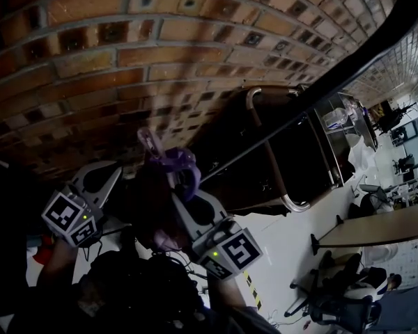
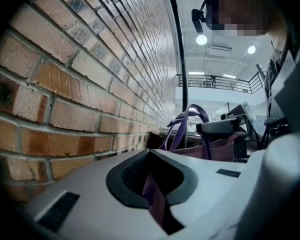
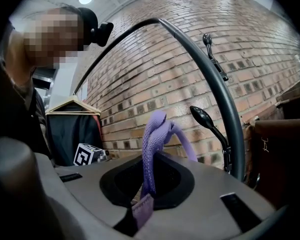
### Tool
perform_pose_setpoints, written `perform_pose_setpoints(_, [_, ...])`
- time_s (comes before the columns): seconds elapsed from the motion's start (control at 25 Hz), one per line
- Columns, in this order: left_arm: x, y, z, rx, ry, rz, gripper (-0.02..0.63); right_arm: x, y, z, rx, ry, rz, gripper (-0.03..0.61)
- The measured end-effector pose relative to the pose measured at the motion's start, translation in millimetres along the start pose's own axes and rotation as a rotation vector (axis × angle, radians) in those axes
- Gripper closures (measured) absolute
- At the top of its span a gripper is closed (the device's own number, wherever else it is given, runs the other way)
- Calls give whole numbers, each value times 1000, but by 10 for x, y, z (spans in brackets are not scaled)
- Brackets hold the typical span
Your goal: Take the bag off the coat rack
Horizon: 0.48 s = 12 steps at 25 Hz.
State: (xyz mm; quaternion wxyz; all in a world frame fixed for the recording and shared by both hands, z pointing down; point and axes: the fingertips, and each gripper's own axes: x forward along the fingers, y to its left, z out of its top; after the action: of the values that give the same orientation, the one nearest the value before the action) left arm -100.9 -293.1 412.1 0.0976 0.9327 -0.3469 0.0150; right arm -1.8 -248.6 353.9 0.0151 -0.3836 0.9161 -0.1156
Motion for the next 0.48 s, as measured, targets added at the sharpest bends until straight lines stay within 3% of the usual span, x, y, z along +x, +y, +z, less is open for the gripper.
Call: perform_pose_setpoints(0.48, [-459, -768, -41, 19, -27, 116, 603, -919, 279, -35, -20, -17, 53, 534])
